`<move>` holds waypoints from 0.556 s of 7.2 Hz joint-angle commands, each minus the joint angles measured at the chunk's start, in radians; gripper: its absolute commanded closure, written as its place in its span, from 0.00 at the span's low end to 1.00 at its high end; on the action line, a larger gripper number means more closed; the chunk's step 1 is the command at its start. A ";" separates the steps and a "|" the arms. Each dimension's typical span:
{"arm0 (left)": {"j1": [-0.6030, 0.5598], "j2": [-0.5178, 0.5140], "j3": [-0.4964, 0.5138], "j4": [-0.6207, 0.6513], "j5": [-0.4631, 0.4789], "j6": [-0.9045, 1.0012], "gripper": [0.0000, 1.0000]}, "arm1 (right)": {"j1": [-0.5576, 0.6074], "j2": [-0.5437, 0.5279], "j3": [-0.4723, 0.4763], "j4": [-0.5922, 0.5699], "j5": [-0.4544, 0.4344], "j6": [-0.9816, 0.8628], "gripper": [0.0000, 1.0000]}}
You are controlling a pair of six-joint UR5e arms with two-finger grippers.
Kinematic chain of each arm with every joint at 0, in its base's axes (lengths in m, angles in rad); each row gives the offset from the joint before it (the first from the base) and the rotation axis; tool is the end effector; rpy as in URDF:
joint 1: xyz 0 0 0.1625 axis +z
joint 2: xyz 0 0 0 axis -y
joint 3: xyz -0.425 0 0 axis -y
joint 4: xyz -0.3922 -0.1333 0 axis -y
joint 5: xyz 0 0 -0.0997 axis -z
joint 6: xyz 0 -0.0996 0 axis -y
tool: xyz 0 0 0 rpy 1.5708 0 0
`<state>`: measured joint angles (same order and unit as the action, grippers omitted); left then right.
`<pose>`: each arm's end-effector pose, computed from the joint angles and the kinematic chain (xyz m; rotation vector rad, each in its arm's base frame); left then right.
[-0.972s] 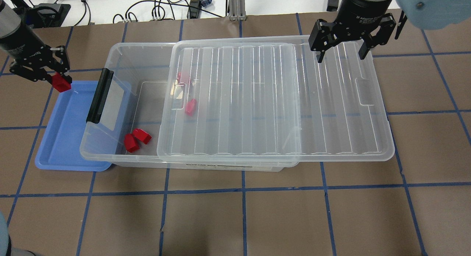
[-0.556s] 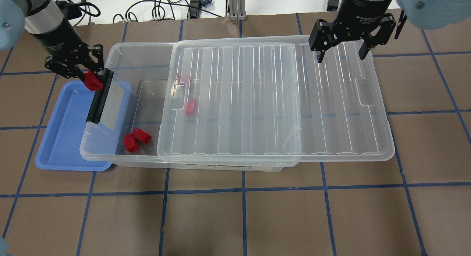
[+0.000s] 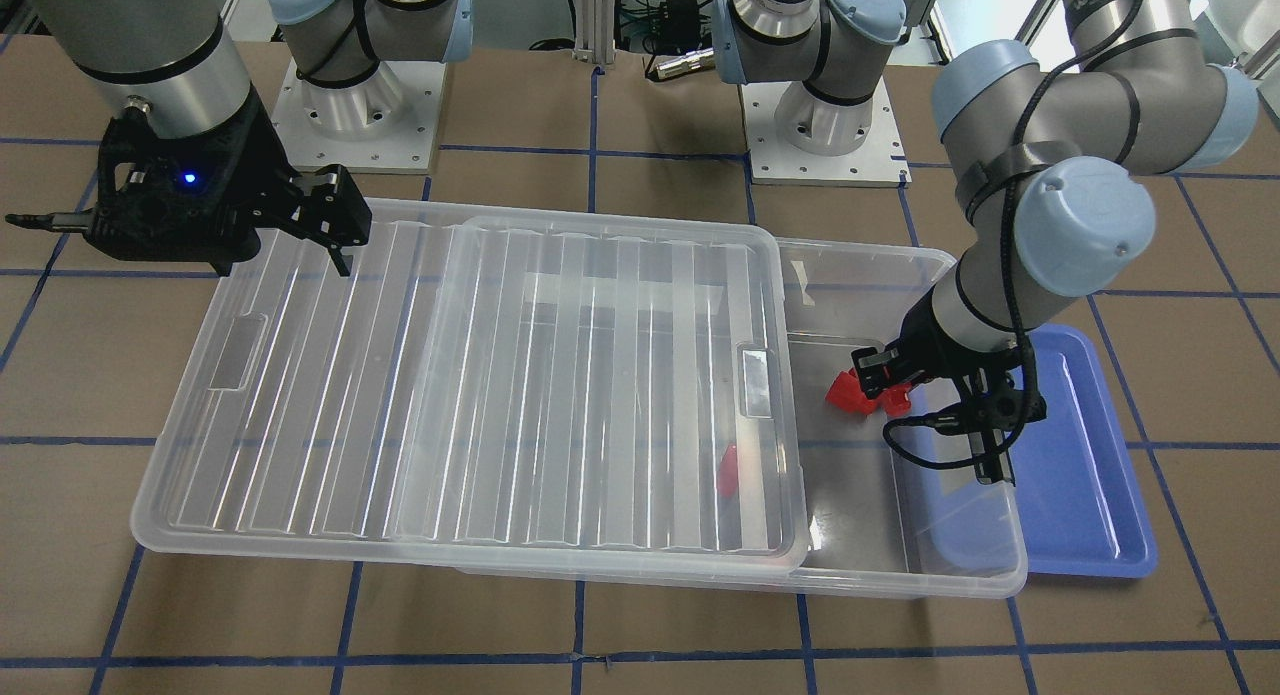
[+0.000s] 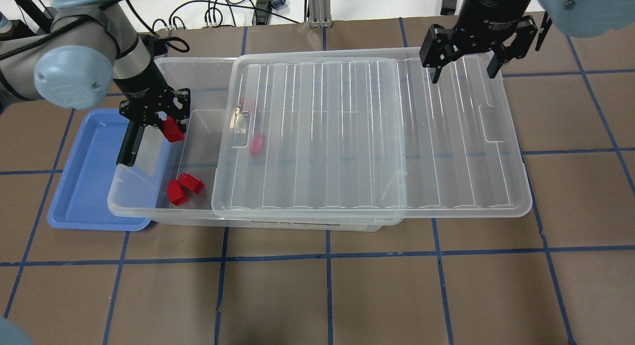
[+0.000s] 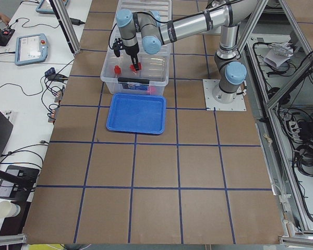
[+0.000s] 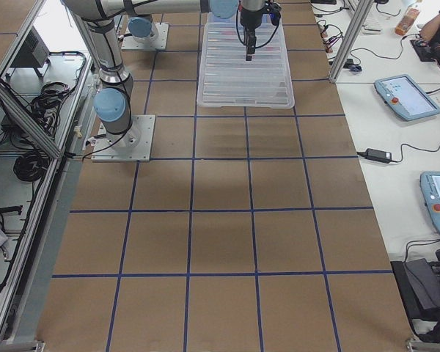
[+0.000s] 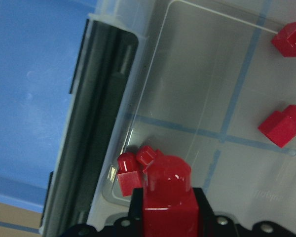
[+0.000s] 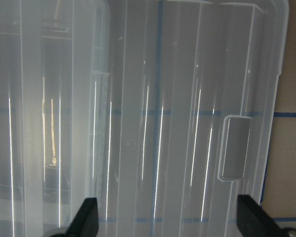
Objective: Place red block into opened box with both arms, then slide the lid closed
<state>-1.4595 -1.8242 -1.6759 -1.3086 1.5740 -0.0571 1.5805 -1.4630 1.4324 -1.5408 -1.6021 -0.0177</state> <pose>-0.0696 -0.5748 0.3276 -0.2636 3.1263 0.1513 0.1354 -0.5362 0.4975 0.0426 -3.1100 0.0007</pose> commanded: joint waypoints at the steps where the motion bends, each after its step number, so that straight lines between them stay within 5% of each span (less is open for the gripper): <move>1: -0.019 -0.024 -0.044 0.144 -0.002 0.023 0.95 | -0.119 -0.005 -0.003 0.013 -0.021 -0.054 0.00; 3: -0.024 -0.059 -0.045 0.146 -0.002 0.045 0.94 | -0.244 -0.031 0.032 0.010 -0.077 -0.089 0.00; 4: -0.024 -0.070 -0.025 0.167 0.000 0.077 0.75 | -0.281 -0.033 0.075 -0.042 -0.111 -0.147 0.00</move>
<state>-1.4818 -1.8789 -1.7146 -1.1608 1.5727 -0.0079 1.3575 -1.4906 1.4674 -1.5426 -1.6717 -0.1094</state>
